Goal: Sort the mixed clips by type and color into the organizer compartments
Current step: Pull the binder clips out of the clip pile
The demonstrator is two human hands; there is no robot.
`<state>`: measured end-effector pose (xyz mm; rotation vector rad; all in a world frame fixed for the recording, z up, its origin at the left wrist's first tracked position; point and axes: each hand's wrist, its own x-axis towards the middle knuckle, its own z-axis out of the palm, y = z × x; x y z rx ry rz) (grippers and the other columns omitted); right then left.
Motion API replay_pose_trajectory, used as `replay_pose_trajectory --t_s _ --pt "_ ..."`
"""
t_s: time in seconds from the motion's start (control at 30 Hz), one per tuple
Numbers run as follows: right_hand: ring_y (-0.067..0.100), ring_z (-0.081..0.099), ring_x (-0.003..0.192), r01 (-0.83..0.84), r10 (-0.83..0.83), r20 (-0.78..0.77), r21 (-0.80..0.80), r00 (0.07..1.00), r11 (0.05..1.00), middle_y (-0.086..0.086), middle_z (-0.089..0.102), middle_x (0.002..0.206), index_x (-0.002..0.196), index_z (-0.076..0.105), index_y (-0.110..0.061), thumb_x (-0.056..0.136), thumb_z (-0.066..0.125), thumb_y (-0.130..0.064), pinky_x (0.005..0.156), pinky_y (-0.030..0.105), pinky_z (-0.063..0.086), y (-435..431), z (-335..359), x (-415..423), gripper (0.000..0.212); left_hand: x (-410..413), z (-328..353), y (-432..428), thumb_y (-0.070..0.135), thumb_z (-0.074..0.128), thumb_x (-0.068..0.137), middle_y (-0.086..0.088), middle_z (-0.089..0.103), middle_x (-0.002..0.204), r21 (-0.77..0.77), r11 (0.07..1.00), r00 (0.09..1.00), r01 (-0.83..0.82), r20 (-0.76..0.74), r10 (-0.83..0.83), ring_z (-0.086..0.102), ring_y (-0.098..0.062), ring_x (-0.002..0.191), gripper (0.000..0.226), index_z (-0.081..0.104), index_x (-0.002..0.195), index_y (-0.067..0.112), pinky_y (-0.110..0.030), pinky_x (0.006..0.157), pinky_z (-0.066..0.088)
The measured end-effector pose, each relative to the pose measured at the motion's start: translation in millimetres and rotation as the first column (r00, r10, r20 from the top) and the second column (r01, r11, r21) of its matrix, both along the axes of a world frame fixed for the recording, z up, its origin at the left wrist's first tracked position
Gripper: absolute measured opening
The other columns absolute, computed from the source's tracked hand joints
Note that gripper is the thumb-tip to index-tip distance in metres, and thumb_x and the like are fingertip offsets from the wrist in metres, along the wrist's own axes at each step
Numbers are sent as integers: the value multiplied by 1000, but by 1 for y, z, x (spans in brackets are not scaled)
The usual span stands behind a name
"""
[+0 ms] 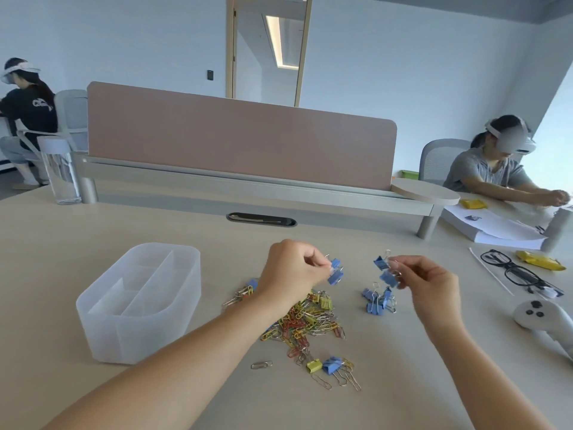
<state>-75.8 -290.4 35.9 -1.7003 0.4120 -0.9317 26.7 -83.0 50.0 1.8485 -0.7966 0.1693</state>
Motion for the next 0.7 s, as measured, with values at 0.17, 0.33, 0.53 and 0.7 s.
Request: replay_pose_trajectory --t_s 0.17,0.33,0.53,0.7 --pt "-1 56 53 164 -171 -138 -63 976 984 -7 72 70 78 74 -23 86 71 -10 61 22 47 -40 -29 -13 16 -1 -6 -55 13 74 76 11 72 76 123 992 994 13 -105 0 65 2 67 7 77 70 16 -9 55 46" --pt "-1 65 75 128 -179 -272 -193 946 973 -17 72 76 78 75 -26 85 70 -15 67 14 44 -50 -39 -8 14 5 -24 -82 7 69 76 8 73 75 233 972 968 17 -246 42 69 -8 62 15 74 64 15 -15 48 45" --pt "4 62 60 106 -184 -340 -235 922 966 -11 68 65 77 73 -29 89 68 -33 55 13 42 -56 -41 -7 13 0 -30 -95 15 80 78 2 74 71 230 967 945 111 -326 -31 68 -5 55 2 77 78 14 -15 56 54" --pt "8 65 75 132 -231 -315 -306 920 943 -11 70 83 90 73 -27 94 61 -33 65 23 43 -52 -41 -7 15 -1 -31 -99 25 78 82 5 74 100 300 931 950 210 -286 -122 68 -6 82 21 77 103 27 -16 74 51"
